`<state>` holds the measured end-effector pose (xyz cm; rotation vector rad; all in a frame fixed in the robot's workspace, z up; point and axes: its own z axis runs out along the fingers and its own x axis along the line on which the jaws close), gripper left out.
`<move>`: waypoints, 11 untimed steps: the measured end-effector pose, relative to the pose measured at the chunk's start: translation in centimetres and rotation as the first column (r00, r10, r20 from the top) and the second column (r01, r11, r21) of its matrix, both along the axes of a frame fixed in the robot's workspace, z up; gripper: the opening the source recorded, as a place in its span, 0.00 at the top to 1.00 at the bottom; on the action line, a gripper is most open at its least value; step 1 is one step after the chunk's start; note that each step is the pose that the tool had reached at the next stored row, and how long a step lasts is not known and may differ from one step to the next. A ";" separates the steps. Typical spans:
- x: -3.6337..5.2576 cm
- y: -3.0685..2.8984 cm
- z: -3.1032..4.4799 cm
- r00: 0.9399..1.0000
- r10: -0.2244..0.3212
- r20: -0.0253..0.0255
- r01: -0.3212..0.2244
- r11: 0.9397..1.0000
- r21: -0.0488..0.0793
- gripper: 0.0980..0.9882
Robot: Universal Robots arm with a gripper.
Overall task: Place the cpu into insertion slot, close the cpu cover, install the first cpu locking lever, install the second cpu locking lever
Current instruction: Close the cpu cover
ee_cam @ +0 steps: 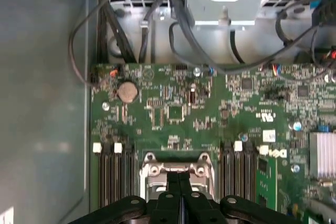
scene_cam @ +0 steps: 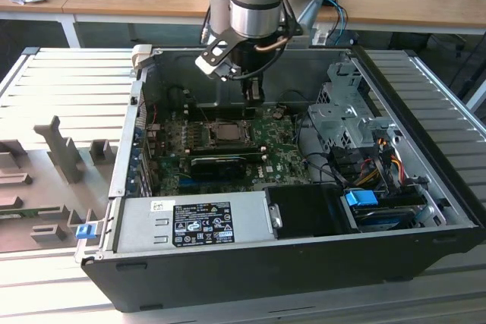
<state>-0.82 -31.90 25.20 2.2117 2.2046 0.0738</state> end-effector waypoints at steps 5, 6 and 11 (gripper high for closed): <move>-1.18 0.00 -0.73 1.000 0.007 0.000 -0.007 1.000 0.000 0.99; -1.31 0.00 -0.91 1.000 0.012 0.000 -0.012 1.000 0.000 0.99; -2.18 -0.01 -1.46 0.999 0.032 0.000 -0.032 0.999 0.000 0.99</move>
